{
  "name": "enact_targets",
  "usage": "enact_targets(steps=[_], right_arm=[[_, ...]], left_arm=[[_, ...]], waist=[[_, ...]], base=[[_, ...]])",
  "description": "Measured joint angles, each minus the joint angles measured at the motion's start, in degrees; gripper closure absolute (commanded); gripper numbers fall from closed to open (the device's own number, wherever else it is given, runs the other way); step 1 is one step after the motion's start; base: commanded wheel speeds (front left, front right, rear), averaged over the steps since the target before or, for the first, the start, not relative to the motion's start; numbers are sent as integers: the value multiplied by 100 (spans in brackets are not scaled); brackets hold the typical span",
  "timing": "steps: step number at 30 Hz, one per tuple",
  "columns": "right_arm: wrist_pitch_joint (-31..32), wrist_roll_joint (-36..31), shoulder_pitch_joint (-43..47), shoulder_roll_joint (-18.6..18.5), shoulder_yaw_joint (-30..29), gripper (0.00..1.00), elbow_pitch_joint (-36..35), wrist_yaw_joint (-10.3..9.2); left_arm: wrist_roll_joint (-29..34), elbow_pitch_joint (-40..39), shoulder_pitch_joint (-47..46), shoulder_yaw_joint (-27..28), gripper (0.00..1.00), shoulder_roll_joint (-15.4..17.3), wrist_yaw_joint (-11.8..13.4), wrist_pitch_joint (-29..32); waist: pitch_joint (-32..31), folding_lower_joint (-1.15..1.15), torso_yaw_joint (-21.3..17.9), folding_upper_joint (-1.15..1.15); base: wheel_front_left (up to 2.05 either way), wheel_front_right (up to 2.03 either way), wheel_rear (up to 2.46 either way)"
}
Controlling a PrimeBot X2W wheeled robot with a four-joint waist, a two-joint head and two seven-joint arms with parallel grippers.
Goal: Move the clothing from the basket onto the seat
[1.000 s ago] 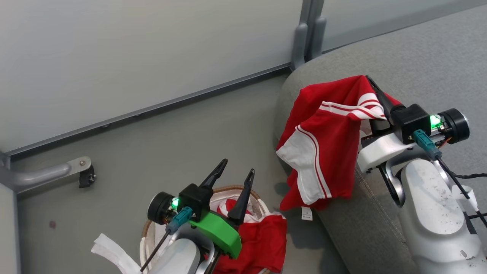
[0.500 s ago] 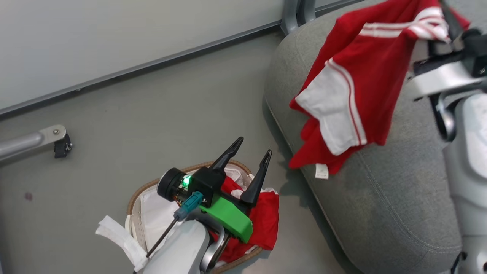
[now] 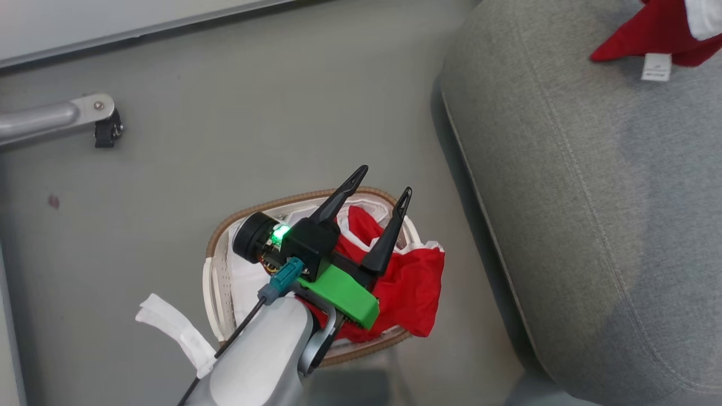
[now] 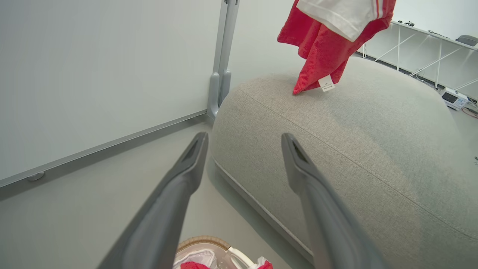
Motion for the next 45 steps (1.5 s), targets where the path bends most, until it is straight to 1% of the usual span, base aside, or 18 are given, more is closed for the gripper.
enact_targets(steps=[3, 6, 8, 13, 16, 21, 23, 24, 25, 26, 27, 30, 34, 37, 41, 45], right_arm=[[40, -85, -16, -75, 22, 100, 285, 0], [20, -27, 149, 70, -40, 100, 643, 0], [-24, -164, 350, 132, -111, 100, 870, 0], [-102, -223, 741, 582, -332, 100, 1456, 0], [-130, -348, 976, 669, -514, 100, 1774, 0], [-133, -481, 1265, 872, -719, 100, 2030, 0], [-133, -594, 1433, 894, -825, 100, 2045, 0], [-133, -615, 1481, 905, -858, 82, 2013, 0], [-133, -644, 1528, 932, -888, 76, 1950, 0], [-133, -655, 1586, 972, -913, 76, 1878, 0], [-134, -671, 1655, 1018, -950, 0, 1812, 0], [-134, -690, 1886, 1089, -1098, 0, 1627, 0], [-142, -740, 2253, 1178, -1117, 0, 1306, 0], [-142, -733, 2629, 1332, -1071, 0, 1055, 0], [-142, -679, 3040, 1444, -1038, 0, 834, 0], [-142, -630, 3382, 1566, -862, 0, 684, 0]], left_arm=[[38, 5, -76, 27, 0, 2, 4, 0], [59, -3, -126, 49, 0, 2, 8, 0], [70, 21, -145, 65, 0, 5, 8, 0], [133, 76, -192, 158, 0, 5, 23, 0], [170, 80, -197, 196, 0, 3, 23, 0], [298, 133, -198, 298, 0, 3, 23, 0], [347, 143, -198, 341, 0, 3, 23, 0], [360, 145, -198, 356, 0, 3, 23, 0], [375, 155, -198, 378, 0, 2, 22, 0], [405, 169, -198, 397, 0, 2, 22, 0], [411, 178, -198, 420, 0, 3, 22, 0], [425, 203, -195, 453, 0, 2, 19, 0], [435, 232, -182, 477, 0, 1, 18, 0], [410, 255, -158, 523, 0, 1, 13, 0], [401, 264, -56, 615, 0, 1, 3, 0], [394, 231, 20, 747, 0, 0, 2, 0]], waist=[[219, 0, 126, 0], [434, 0, 237, 0], [568, 1, 301, 0], [894, 1, 443, 0], [1049, 1, 502, 0], [1226, 1, 549, 0], [1257, 1, 533, 0], [1261, 1, 520, 0], [1262, 1, 501, 0], [1261, 1, 480, 0], [1256, 1, 459, 0], [1221, 0, 401, 0], [1133, 0, 340, 0], [1028, 0, 294, 0], [855, 0, 245, 0], [632, 0, 206, 0]], base=[[0, 0, 0], [0, 0, 0], [0, 0, 0], [0, 0, 0], [0, 0, 0], [0, 0, 0], [0, 0, 0], [0, 0, 0], [0, 0, 0], [0, 0, 0], [0, 0, 0], [0, 0, 0], [0, 0, 0], [0, 0, 0], [0, 0, 0], [0, 0, 0]])
